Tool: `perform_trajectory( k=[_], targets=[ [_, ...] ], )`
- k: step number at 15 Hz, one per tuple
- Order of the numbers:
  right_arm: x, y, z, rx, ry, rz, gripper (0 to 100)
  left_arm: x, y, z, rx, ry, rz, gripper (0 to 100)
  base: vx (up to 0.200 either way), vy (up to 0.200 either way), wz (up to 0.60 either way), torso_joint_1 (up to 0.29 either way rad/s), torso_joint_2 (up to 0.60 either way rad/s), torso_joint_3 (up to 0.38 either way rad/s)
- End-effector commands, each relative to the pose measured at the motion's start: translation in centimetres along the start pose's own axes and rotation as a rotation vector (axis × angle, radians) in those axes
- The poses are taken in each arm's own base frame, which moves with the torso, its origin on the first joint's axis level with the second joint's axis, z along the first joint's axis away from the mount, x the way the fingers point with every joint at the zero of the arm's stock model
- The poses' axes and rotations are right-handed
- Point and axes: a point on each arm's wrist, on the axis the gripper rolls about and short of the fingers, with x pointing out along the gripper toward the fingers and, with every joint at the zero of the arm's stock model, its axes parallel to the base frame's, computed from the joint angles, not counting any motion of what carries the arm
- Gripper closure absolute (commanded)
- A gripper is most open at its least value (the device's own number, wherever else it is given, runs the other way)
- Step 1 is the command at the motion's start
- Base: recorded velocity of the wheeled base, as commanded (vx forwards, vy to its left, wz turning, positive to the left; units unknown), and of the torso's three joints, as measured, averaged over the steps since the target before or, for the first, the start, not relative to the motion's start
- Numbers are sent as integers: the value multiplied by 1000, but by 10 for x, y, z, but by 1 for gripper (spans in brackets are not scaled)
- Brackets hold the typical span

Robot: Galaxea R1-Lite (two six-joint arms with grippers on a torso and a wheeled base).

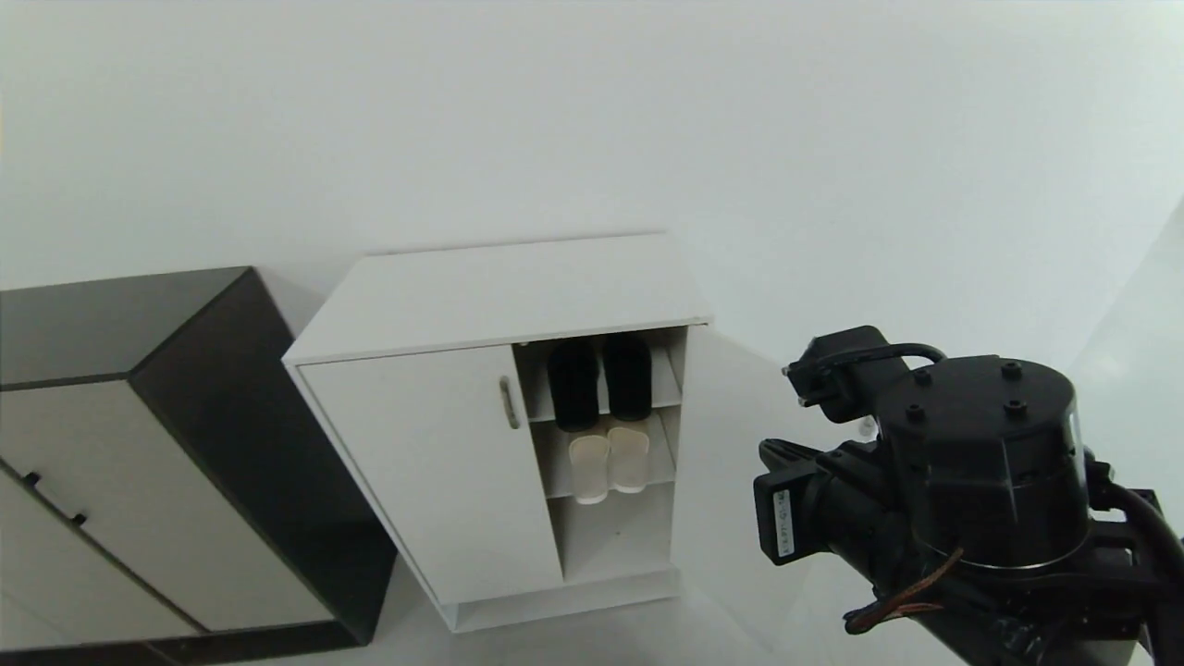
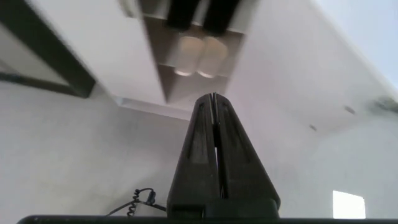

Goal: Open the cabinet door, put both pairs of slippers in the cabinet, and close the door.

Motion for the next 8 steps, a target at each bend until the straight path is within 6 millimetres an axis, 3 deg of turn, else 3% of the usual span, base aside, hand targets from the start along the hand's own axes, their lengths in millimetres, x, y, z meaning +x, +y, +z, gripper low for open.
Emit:
perform_trajectory(
  k=[1, 6, 8],
  targets=[
    [2, -2, 1, 4, -1, -9, 100, 0, 0, 0, -1, -1, 2, 100, 0, 0, -600, 2, -2, 7],
    [28, -23, 12, 58, -26, -32, 100, 0, 0, 0, 0, -1, 0, 100, 0, 0, 0, 0, 0, 0],
    [52, -47, 25, 103, -30, -49, 100, 0, 0, 0, 0, -1, 0, 100, 0, 0, 0, 0, 0, 0]
  ],
)
